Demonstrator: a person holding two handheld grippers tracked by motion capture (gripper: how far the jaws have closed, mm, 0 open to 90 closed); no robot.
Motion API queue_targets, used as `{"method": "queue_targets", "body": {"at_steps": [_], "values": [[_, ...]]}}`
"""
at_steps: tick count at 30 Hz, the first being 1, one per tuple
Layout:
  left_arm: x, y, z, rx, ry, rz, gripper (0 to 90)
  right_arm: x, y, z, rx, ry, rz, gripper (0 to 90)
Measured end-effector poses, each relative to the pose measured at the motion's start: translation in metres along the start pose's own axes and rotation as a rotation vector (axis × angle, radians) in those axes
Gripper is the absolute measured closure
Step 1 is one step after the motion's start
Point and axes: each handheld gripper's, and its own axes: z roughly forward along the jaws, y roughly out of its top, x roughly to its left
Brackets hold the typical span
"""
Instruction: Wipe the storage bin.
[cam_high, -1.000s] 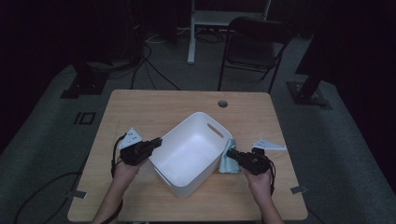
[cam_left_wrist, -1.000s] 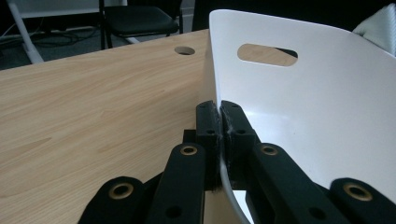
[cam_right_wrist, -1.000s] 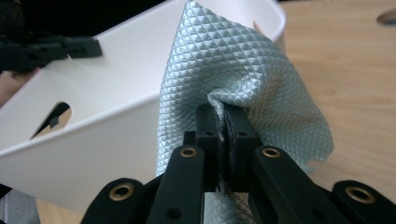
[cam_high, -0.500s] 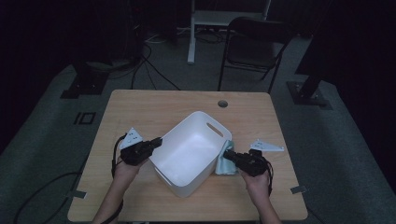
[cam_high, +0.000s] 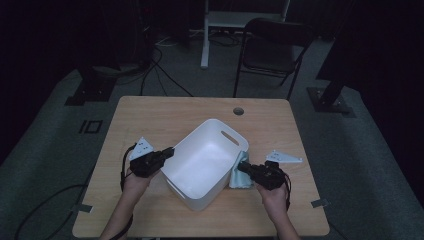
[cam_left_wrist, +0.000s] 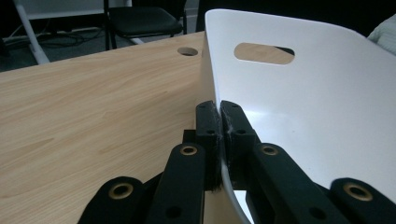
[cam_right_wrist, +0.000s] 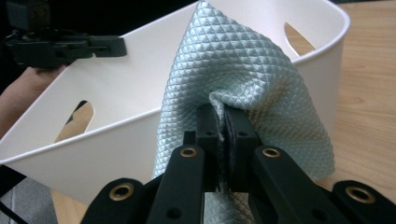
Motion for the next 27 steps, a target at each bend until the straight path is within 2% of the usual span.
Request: {"method": "queue_targets", "body": {"at_steps": [7, 11, 14, 22, 24, 25, 27], "values": [[-0.001, 0.0, 0.001, 0.0, 0.008, 0.006, 87.4, -0.005, -0.006, 0.006, 0.041, -0.011, 0.028, 86.1], [-0.002, 0.001, 0.002, 0.002, 0.006, 0.009, 87.5, 0.004, -0.002, 0.001, 0.015, 0.02, 0.016, 86.1], [-0.002, 0.001, 0.002, 0.0, 0.001, 0.004, 87.5, 0.009, -0.001, 0.001, 0.013, 0.003, -0.011, 86.1], [-0.004, 0.001, 0.003, 0.001, 0.015, 0.012, 87.4, 0.003, -0.007, 0.004, 0.041, 0.0, 0.018, 86.1], [-0.004, 0.001, 0.003, -0.001, 0.015, 0.01, 87.5, 0.006, -0.006, 0.002, 0.025, 0.027, 0.019, 86.1], [-0.004, 0.001, 0.003, -0.001, 0.013, 0.009, 87.5, 0.009, -0.005, 0.001, 0.021, 0.032, 0.013, 86.1], [-0.004, 0.001, 0.003, 0.001, 0.013, 0.01, 87.6, 0.015, -0.003, 0.001, 0.024, 0.007, -0.026, 86.1]]}}
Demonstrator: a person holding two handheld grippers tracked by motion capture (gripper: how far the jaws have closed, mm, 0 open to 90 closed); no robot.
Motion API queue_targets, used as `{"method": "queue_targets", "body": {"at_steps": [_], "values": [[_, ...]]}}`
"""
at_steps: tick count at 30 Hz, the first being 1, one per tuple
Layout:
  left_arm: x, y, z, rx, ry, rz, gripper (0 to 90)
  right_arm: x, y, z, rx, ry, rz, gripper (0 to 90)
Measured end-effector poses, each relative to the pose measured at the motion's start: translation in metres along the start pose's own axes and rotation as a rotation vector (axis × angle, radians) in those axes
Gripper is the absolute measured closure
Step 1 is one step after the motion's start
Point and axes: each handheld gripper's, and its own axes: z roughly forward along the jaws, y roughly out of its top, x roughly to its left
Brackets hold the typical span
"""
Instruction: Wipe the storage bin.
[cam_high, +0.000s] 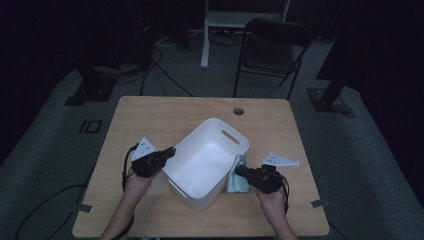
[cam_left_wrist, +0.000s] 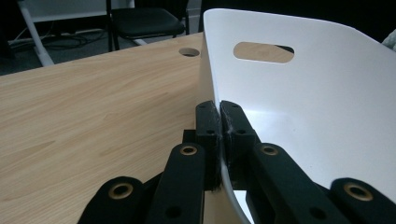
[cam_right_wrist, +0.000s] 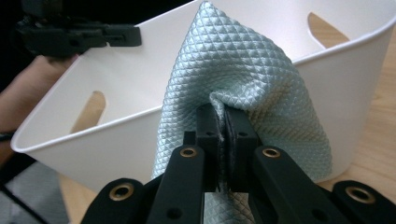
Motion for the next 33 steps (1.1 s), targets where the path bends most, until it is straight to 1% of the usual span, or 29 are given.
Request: {"method": "queue_targets", "body": {"at_steps": [2, 5, 8, 10, 11, 13, 14, 16, 18, 20, 22, 24, 25, 28, 30, 33], "values": [[0.0, 0.0, 0.0, 0.0, -0.002, 0.0, 87.6, -0.002, -0.002, 0.002, -0.004, 0.007, 0.006, 86.1], [-0.001, 0.0, 0.0, 0.002, 0.005, 0.007, 87.5, -0.006, -0.006, 0.006, 0.021, -0.003, 0.015, 86.1], [-0.001, 0.0, 0.0, 0.003, 0.014, 0.01, 87.4, -0.006, -0.007, 0.006, 0.03, -0.001, 0.028, 86.1], [-0.002, 0.0, 0.0, 0.002, 0.014, 0.008, 87.5, -0.002, -0.004, 0.002, 0.007, 0.036, 0.037, 86.1], [-0.002, 0.0, 0.0, 0.002, 0.013, 0.008, 87.4, 0.001, -0.003, 0.001, 0.001, 0.041, 0.026, 86.0], [-0.002, 0.0, 0.0, 0.002, 0.013, 0.005, 87.5, 0.007, 0.0, 0.0, 0.0, 0.03, 0.0, 86.1], [-0.002, 0.0, 0.0, 0.002, 0.011, 0.006, 87.5, 0.008, 0.0, 0.0, -0.001, 0.035, 0.004, 86.1], [-0.002, 0.0, 0.0, 0.001, 0.009, 0.006, 87.6, 0.007, -0.002, 0.0, 0.0, 0.025, -0.004, 86.1], [-0.003, 0.0, 0.001, 0.0, 0.011, 0.006, 87.6, 0.005, -0.004, 0.002, 0.002, 0.026, 0.01, 86.1], [-0.003, 0.0, 0.001, 0.0, 0.016, 0.007, 87.4, 0.004, -0.008, 0.006, 0.029, 0.008, 0.001, 86.1], [-0.004, 0.0, 0.001, 0.0, 0.024, 0.007, 87.4, 0.002, -0.011, 0.007, 0.036, 0.017, 0.02, 86.1], [-0.004, 0.0, 0.001, 0.0, 0.023, 0.002, 87.5, 0.003, -0.011, 0.003, 0.03, 0.023, 0.022, 86.1], [-0.003, 0.0, 0.001, 0.0, 0.021, 0.001, 87.5, 0.005, -0.011, 0.001, 0.021, 0.039, 0.021, 86.1], [-0.004, 0.001, 0.001, 0.003, 0.019, 0.004, 87.6, 0.015, -0.009, -0.003, 0.002, 0.06, -0.003, 86.1], [-0.004, 0.001, 0.001, 0.004, 0.015, 0.005, 87.7, 0.019, -0.009, -0.003, -0.004, 0.057, -0.013, 86.0], [-0.004, 0.0, 0.001, 0.002, 0.015, 0.004, 87.6, 0.018, -0.012, 0.002, 0.001, 0.053, -0.009, 86.1]]}}
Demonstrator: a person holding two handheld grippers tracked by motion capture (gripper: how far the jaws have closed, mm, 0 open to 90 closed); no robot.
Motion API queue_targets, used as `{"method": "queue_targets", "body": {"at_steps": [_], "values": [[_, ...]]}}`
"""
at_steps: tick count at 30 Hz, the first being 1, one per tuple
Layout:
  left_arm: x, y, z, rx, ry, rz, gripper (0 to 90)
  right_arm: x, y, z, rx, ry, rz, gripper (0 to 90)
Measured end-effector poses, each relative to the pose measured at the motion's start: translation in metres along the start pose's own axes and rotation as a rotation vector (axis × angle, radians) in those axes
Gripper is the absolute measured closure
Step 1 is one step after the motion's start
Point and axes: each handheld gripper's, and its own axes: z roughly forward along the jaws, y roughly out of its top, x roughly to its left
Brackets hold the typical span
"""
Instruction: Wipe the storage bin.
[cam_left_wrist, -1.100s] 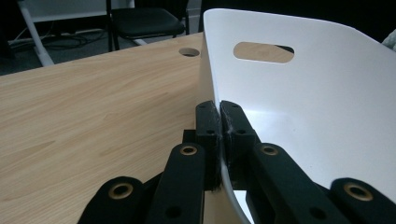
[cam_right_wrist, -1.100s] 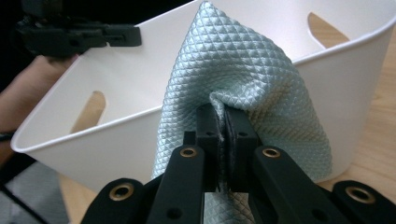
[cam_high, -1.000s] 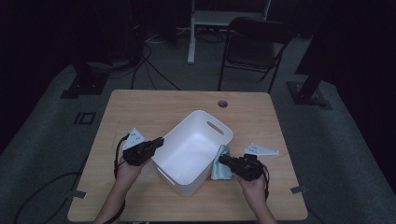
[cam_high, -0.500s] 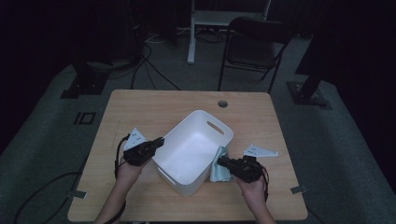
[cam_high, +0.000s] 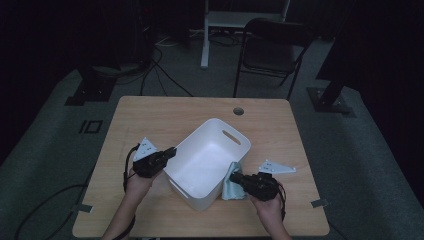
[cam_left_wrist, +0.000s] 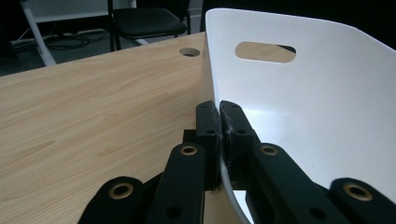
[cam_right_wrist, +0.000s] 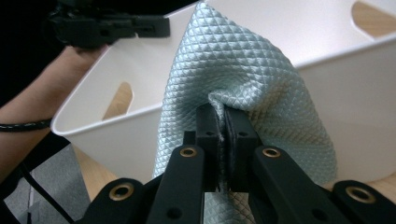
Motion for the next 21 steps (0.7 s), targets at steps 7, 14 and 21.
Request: {"method": "queue_targets", "body": {"at_steps": [7, 14, 21], "values": [[-0.001, 0.0, 0.0, -0.003, 0.02, -0.002, 87.4, -0.002, -0.004, 0.003, 0.027, -0.017, 0.018, 86.0], [-0.003, 0.0, 0.001, -0.003, 0.018, 0.006, 87.7, 0.011, 0.002, -0.001, -0.009, -0.003, -0.031, 86.1], [-0.003, 0.0, 0.001, -0.004, 0.028, 0.0, 87.5, 0.007, -0.003, 0.003, 0.016, -0.009, -0.004, 86.0]]}}
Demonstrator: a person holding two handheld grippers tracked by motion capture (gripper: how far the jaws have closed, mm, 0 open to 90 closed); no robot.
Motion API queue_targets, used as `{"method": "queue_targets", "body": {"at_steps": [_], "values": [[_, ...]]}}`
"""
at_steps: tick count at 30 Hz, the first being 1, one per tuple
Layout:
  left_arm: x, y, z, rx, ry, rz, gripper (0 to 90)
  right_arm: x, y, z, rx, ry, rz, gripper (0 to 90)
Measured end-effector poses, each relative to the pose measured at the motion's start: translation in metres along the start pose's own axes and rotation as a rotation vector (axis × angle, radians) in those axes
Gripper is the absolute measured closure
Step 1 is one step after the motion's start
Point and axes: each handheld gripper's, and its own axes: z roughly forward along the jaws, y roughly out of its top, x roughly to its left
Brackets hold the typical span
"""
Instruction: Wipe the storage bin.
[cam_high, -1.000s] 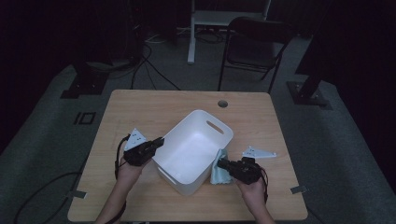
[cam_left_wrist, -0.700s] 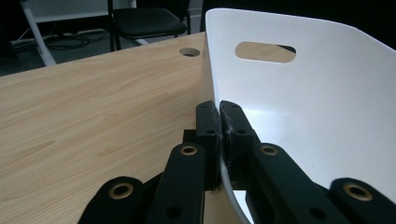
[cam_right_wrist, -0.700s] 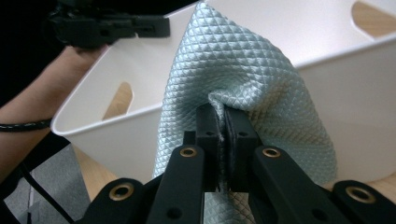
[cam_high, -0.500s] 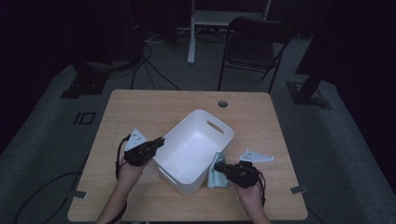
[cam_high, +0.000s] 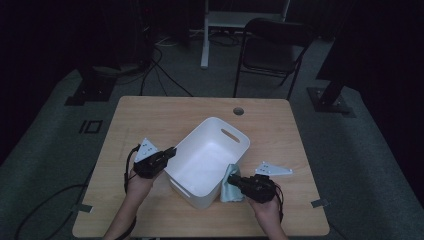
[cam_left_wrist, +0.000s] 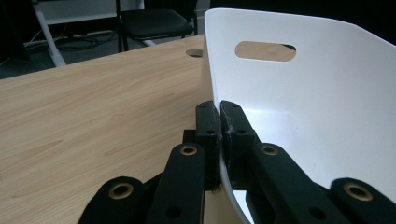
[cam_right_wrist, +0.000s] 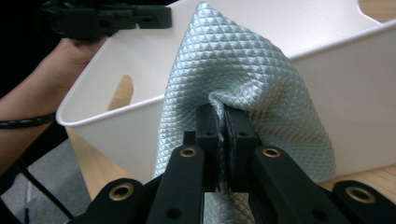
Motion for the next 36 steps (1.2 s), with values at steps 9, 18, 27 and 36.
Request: {"method": "queue_targets", "body": {"at_steps": [9, 18, 27, 36], "values": [[0.0, 0.0, 0.0, 0.001, -0.001, 0.002, 87.7, 0.009, 0.002, -0.002, -0.018, 0.023, -0.037, 86.0], [-0.001, 0.0, 0.0, 0.001, 0.002, 0.001, 87.6, 0.011, -0.003, 0.001, 0.005, 0.042, -0.026, 86.0], [-0.001, 0.0, 0.0, 0.003, 0.006, 0.005, 87.5, 0.012, -0.009, 0.007, 0.036, 0.009, -0.046, 86.0], [-0.001, 0.0, 0.0, 0.007, 0.003, 0.002, 87.7, 0.029, -0.006, 0.002, 0.017, 0.069, -0.068, 86.0]]}}
